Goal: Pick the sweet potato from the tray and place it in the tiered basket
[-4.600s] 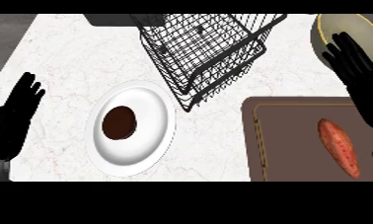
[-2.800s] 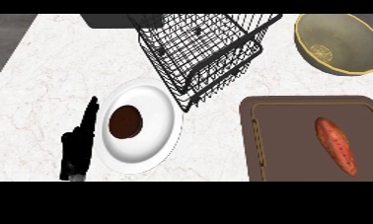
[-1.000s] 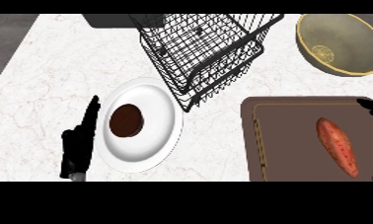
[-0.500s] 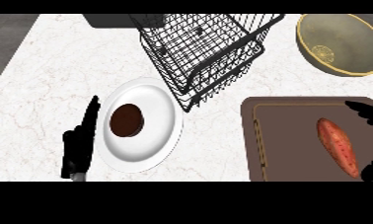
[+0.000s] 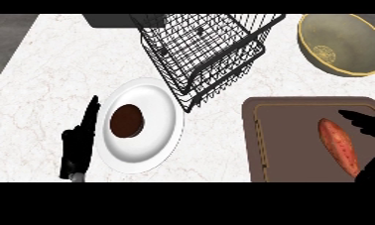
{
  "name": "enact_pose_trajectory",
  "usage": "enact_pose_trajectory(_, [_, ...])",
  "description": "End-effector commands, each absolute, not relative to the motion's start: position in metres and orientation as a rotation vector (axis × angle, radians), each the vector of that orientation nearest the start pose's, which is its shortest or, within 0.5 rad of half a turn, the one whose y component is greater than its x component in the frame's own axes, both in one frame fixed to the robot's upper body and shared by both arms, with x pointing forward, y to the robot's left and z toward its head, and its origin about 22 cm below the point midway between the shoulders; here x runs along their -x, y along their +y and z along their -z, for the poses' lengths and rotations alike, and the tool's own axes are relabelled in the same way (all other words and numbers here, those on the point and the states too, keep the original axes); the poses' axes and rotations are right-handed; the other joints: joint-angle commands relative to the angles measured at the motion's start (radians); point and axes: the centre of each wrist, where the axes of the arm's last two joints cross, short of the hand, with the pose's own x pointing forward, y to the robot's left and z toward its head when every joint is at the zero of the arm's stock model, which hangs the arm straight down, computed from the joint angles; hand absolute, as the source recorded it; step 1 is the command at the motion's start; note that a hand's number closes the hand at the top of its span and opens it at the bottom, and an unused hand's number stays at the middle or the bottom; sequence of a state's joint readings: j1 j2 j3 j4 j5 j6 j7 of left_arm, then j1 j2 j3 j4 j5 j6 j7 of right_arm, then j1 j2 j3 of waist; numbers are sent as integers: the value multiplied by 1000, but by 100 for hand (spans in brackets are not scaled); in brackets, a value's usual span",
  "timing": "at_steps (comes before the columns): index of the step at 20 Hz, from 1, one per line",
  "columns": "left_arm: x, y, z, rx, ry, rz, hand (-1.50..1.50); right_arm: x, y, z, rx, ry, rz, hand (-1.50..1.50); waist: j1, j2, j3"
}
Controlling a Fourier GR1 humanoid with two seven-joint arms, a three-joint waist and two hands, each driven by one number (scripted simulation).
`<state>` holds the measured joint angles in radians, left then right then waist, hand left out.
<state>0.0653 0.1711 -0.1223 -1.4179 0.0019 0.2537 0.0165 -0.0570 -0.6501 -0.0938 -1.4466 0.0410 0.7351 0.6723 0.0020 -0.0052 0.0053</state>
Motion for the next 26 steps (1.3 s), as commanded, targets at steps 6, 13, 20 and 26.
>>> enact_pose_trajectory(6, [-215, 245, 55, -230, -1288, 0, 0, -266, -392, -70, 306, -556, -810, 150, -1, 5, -5])
enact_pose_trajectory(13, [-208, 251, 54, -248, -1290, 30, 0, -263, -384, -41, 278, -646, -825, 150, 3, 6, -5])
enact_pose_trajectory(20, [-219, 237, 55, -251, -1309, 22, 0, -258, -374, -37, 444, -756, -906, 150, -1, 6, -5])
enact_pose_trajectory(26, [-203, 246, 58, -247, -1287, 20, 0, -252, -261, -46, 812, -720, -669, 150, -5, -10, -15])
